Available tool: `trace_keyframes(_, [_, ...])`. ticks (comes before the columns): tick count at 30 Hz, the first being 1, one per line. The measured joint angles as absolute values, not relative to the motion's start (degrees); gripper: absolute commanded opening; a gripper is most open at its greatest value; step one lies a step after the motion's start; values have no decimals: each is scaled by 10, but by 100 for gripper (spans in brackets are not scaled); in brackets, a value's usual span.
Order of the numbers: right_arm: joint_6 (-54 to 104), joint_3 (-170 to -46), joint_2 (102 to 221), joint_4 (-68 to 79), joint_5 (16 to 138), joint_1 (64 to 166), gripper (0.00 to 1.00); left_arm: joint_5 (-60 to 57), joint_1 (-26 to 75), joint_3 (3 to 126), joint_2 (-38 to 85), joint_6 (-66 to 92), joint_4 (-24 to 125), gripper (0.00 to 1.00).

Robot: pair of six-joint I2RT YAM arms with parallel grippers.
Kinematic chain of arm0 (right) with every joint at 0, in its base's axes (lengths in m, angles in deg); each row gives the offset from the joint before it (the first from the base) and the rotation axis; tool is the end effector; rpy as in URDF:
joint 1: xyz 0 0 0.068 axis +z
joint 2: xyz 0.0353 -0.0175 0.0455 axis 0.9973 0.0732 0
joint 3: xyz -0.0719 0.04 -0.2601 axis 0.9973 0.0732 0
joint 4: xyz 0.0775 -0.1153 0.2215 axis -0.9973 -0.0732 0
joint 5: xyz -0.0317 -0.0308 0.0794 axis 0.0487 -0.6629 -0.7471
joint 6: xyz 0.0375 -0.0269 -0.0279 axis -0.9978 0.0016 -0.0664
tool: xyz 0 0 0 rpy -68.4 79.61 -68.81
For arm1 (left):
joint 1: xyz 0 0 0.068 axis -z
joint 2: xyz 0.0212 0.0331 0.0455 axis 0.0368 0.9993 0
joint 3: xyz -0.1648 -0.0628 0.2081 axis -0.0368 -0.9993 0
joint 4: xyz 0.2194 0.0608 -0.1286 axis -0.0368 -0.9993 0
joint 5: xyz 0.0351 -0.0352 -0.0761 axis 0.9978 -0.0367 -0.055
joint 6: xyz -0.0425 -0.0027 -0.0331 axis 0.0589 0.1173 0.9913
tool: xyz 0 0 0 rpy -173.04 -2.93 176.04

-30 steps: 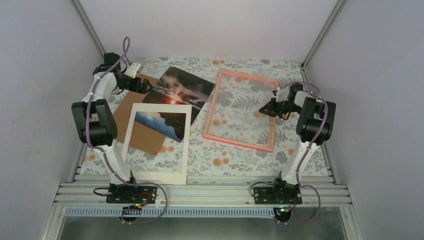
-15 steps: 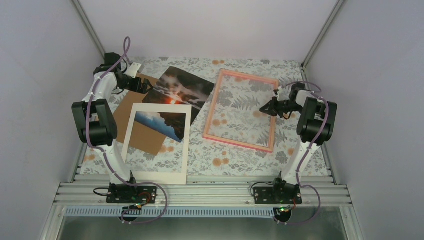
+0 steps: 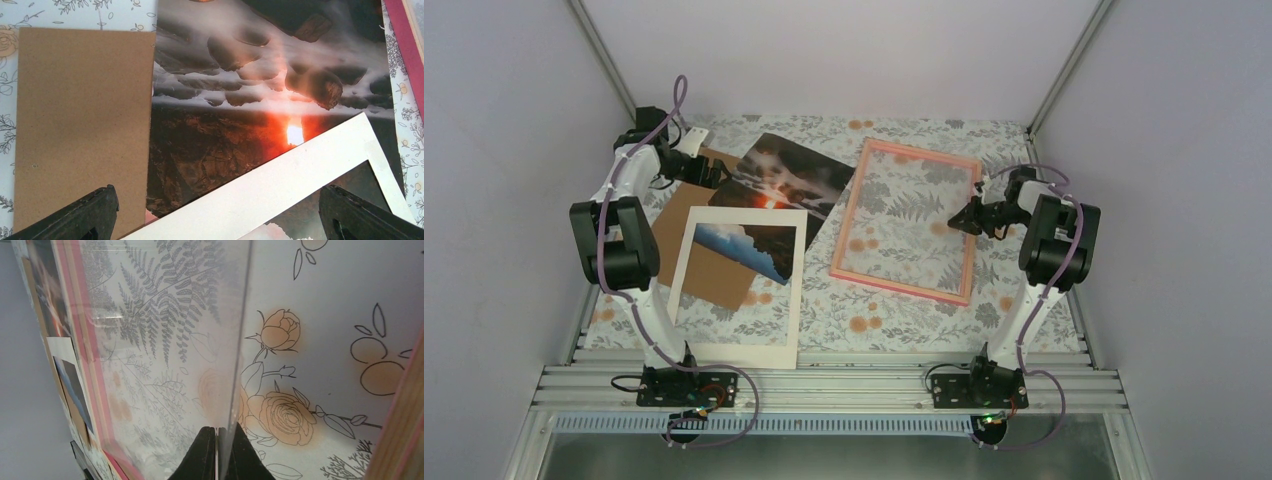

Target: Put the photo into the frame

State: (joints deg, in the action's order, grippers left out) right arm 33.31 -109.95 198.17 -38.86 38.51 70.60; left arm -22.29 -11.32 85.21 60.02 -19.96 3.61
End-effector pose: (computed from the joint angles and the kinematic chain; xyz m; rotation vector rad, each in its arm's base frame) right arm 0.3706 -0.0741 0.1343 0.2810 2.7188 1.1253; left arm 0.4131 0.0494 0.2394 0.4284 2.5079 -0.4817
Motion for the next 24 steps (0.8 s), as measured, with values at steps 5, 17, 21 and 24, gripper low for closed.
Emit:
trace_keyframes(5, [333,-1099,1982,-389,391,706,4,-223,-113,853,605,-199,36,100])
trace_keyframes(17, [337,-1100,1982,-391,409,702,4,-223,-113,858,611,-199,36,100])
trace_keyframes(21, [338,-1100,1982,-392,415,700,4,-223,-113,859,611,-199,36,100])
trace_keyframes(24, [339,-1099,1982,-392,415,700,4,-223,-113,859,611,-199,36,100])
